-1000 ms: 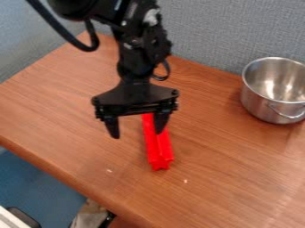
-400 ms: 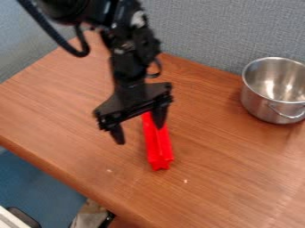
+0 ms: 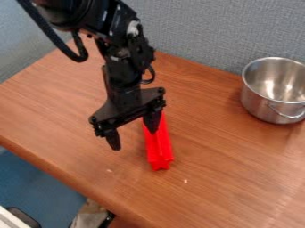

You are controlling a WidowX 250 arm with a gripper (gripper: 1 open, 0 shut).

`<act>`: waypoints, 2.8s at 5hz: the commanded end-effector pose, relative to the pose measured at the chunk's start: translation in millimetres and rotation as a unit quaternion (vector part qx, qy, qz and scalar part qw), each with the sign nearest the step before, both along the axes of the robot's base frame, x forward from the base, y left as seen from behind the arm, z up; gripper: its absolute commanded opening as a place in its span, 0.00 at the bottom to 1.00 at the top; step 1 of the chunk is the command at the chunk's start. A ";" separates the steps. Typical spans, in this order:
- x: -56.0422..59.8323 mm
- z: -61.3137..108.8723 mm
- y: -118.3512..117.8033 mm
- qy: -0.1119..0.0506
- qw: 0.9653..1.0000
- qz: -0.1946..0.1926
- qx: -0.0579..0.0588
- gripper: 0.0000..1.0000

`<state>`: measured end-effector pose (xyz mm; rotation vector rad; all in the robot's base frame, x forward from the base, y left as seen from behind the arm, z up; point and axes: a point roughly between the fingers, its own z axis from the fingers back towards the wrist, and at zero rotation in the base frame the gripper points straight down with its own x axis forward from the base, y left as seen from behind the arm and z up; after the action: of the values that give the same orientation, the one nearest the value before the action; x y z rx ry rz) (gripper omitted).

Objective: Put the red object in the metal pot

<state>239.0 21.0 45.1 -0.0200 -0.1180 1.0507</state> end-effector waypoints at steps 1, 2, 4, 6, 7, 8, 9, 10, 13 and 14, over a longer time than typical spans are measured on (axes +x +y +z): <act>0.4 -0.9 -1.6 0.004 1.000 0.003 0.008 1.00; 4.1 -15.3 -2.6 0.005 1.000 -0.009 0.009 1.00; 7.8 -24.1 -9.1 0.003 1.000 -0.017 0.020 1.00; -10.8 -17.0 -29.1 -0.019 1.000 0.017 0.017 1.00; -26.3 -10.6 -40.7 -0.041 0.998 0.053 0.001 1.00; -32.8 -7.6 -54.4 -0.062 0.994 0.091 -0.011 1.00; -30.9 -18.4 -59.2 -0.065 0.993 0.099 -0.013 1.00; -35.7 -27.2 -61.0 -0.070 0.992 0.104 -0.013 1.00; 2.3 1.8 -55.9 -0.023 0.999 -0.005 -0.023 0.00; 31.0 24.3 -35.2 -0.024 0.998 -0.038 -0.049 0.00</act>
<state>264.4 -14.4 63.9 -0.1220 -0.0944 0.9796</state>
